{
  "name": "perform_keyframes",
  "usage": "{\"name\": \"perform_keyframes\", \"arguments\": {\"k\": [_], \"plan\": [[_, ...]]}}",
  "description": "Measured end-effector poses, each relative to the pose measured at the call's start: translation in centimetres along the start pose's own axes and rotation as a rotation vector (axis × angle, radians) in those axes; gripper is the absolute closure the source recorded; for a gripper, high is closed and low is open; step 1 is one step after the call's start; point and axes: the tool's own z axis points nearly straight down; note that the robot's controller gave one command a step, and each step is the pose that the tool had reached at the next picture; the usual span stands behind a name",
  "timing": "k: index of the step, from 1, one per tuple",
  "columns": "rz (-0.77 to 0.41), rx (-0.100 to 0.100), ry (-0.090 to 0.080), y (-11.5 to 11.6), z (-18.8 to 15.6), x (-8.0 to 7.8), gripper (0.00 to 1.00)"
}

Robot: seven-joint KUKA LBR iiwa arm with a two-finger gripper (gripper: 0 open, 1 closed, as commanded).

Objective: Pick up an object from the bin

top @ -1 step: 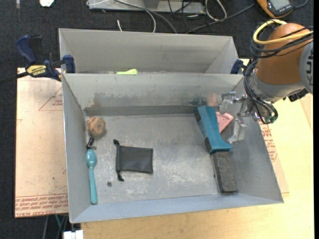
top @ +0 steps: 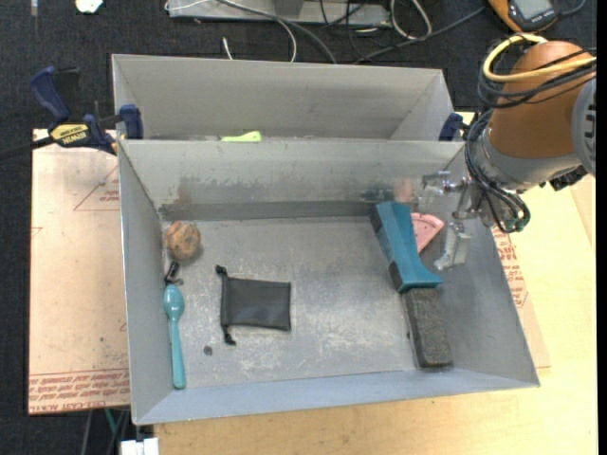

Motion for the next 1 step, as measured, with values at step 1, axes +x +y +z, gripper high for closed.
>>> {"name": "perform_keyframes", "arguments": {"k": [1], "plan": [[-0.031,0.000,0.000,6.29,3.92,1.51,0.00]]}}
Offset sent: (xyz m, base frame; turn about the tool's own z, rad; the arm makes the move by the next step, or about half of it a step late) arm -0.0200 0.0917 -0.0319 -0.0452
